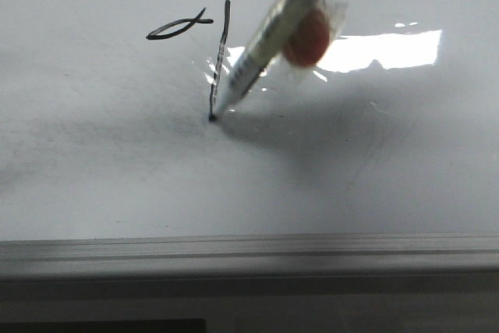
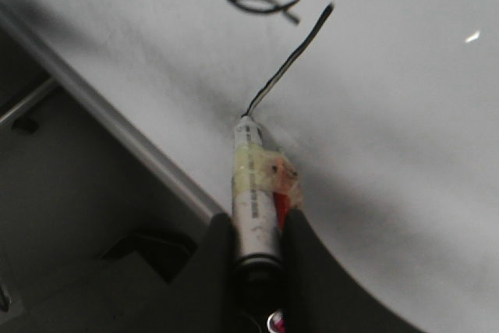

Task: Write number 9 on whiteboard

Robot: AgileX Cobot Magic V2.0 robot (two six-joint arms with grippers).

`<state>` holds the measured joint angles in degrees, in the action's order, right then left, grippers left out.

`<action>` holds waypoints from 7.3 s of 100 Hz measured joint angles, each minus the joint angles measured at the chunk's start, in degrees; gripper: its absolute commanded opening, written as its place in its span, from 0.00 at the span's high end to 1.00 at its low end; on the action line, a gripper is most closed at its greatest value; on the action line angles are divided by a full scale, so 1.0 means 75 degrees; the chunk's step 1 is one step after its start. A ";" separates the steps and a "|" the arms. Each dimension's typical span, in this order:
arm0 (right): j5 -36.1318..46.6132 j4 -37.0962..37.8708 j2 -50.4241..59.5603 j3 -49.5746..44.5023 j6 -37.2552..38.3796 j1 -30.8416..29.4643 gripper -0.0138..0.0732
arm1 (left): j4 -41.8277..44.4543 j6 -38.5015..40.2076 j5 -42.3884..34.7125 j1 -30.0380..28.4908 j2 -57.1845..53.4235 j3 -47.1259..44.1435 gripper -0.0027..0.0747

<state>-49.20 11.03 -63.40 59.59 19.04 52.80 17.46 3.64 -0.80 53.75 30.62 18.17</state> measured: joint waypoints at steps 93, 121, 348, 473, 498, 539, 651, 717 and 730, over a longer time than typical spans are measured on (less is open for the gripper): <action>0.0237 -0.0230 -0.0260 0.0394 -0.0016 0.1212 0.91 | 0.0611 0.0000 -0.2055 0.0151 0.2222 0.0000 0.61; 0.0322 -0.0563 -0.0289 0.0394 -0.0016 0.1212 0.91 | 0.1213 0.0000 -0.2070 0.0151 0.2614 0.0000 0.61; 0.0699 -0.0469 -0.0289 0.0407 0.0000 0.1144 0.39 | -0.6326 0.0009 -0.1518 -0.0673 0.3175 0.0055 0.55; 0.3998 0.1711 0.8169 -0.6562 0.0029 0.1131 0.92 | -0.4262 0.0009 -0.0566 -0.0684 -0.2271 -0.2094 0.99; 0.3987 0.1714 0.8252 -0.6983 0.0029 0.1131 0.92 | -0.4262 0.0009 -0.0566 -0.0684 -0.2271 -0.2107 0.99; 0.3982 0.1727 0.8252 -0.7000 0.0016 0.1131 0.92 | -0.4203 0.0009 -0.0539 -0.1716 -0.2677 -0.2373 0.99; 0.3982 0.1727 0.8252 -0.7000 0.0030 0.1131 0.92 | -0.3169 -0.0938 0.2640 -0.6541 -0.4116 -0.2373 0.99; 0.4169 0.1926 0.8258 -0.7203 0.0016 0.0282 0.92 | -0.3169 -0.0942 0.2640 -0.6548 -0.4116 -0.2373 0.99; 0.4516 0.1451 0.8258 -0.7626 -0.0093 -0.0785 0.92 | -0.3169 -0.0942 0.2640 -0.6548 -0.4116 -0.2373 0.99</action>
<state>-15.32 21.91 -1.46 2.39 18.34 46.92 -6.31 -3.42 19.00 4.64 -0.25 0.38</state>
